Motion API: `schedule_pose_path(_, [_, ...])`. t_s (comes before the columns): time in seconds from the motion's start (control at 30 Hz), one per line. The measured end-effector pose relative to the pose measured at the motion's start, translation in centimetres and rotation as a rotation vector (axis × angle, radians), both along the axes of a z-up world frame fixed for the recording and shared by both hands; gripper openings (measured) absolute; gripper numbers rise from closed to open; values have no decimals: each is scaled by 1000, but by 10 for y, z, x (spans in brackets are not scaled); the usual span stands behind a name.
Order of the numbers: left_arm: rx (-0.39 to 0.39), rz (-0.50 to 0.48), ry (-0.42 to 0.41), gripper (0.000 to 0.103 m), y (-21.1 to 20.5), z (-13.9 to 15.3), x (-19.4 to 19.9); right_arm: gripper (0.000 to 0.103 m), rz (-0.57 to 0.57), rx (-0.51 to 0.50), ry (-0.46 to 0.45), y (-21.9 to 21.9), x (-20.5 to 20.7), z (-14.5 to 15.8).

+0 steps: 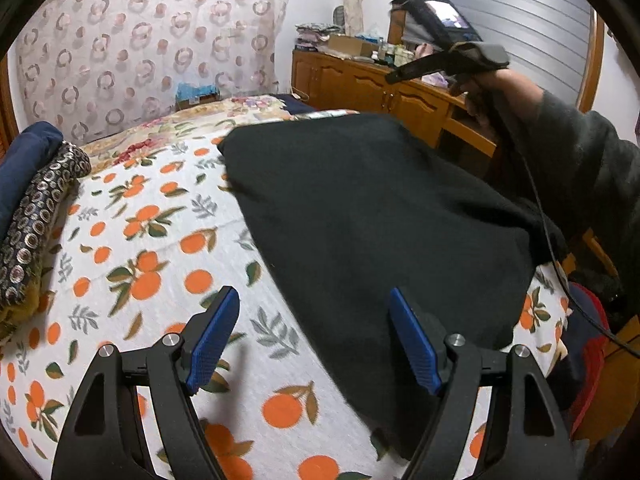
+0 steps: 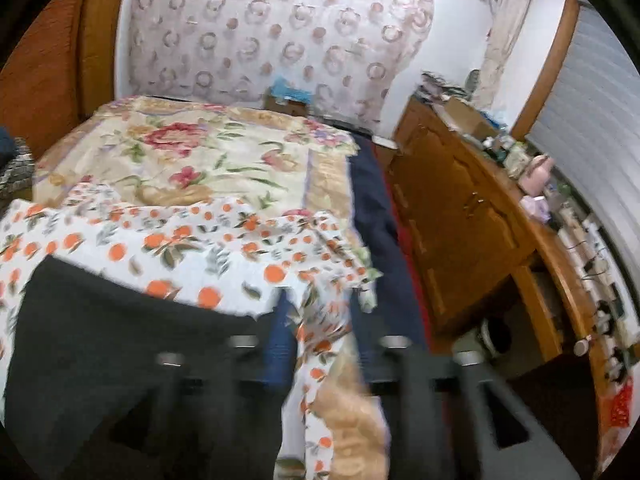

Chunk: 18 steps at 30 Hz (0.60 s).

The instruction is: Fold small clothes

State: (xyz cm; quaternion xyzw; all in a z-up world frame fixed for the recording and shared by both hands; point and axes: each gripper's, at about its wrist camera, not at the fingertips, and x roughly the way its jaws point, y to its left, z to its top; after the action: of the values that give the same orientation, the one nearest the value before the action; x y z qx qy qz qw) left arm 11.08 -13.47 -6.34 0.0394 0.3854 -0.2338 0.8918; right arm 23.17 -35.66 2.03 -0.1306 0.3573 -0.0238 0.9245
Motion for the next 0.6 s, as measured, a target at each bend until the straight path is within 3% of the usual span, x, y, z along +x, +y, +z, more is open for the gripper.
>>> schedule_pose_path(0.07, [12,-10,11,78,-3,-4,-3,48,28,11,-1,-2,-23,-1])
schedule_pose_path(0.27, [10,-20,33,78,-1,-7,-12,49,198,186,42,-18,-145,-15])
schedule_pose_path(0.37, [11,-37,44,78,-1,-8,-16,50,245,226,84,-18,-200,-40])
schedule_pose_path(0.53, [2,-89,87,78,-1,-11,-24,50,205,173,118,-26,-238,-74])
schedule_pose_path(0.6, [0,-107,104,78,-2,-14,-29,50,175,236,118,-41,-246,-78])
